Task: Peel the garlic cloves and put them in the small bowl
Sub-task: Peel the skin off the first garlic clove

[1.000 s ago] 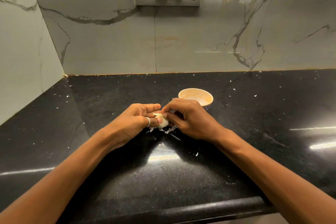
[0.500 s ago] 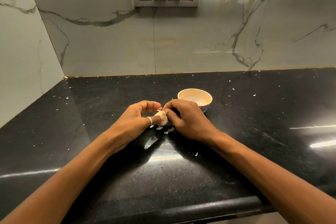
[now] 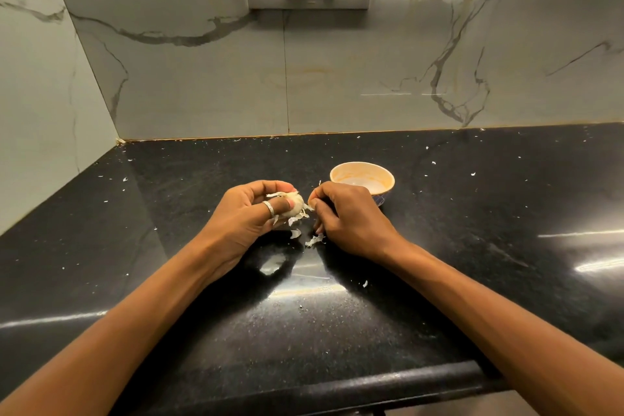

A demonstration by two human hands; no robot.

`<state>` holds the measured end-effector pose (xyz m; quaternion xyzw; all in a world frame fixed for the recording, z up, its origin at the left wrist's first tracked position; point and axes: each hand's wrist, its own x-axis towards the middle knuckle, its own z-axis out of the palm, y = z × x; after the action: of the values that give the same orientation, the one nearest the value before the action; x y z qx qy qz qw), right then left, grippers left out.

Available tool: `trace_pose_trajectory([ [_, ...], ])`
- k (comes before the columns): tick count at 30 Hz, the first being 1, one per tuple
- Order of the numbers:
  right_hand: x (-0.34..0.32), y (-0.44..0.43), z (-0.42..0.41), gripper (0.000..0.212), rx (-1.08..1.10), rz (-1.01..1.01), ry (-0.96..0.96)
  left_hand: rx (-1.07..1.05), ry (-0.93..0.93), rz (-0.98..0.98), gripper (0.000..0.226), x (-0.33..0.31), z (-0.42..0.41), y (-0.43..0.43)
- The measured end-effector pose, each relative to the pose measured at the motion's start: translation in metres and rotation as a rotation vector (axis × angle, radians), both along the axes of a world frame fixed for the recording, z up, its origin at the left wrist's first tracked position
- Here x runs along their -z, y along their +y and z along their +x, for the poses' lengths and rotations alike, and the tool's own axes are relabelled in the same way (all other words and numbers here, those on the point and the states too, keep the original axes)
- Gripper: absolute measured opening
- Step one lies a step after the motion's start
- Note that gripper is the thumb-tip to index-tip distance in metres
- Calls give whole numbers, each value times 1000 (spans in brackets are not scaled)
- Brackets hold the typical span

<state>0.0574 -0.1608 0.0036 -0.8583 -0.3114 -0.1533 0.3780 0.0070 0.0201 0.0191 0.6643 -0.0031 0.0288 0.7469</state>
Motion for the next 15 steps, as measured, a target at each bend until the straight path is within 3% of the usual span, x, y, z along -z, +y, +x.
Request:
trace_pose_trajectory([
  [5,0,-1,-1,13,26,59,-94,3,-22,-27,34,2,2,3],
  [9,-6,-1,-6,29,-47,130,-113,7,-37,-44,38,2,1,1],
  [12,-6,2,-7,24,-150,130,-64,28,-36,-41,40,1,1,1],
  [15,-6,2,-5,19,-122,136,-89,35,-6,-23,39,1,2,1],
])
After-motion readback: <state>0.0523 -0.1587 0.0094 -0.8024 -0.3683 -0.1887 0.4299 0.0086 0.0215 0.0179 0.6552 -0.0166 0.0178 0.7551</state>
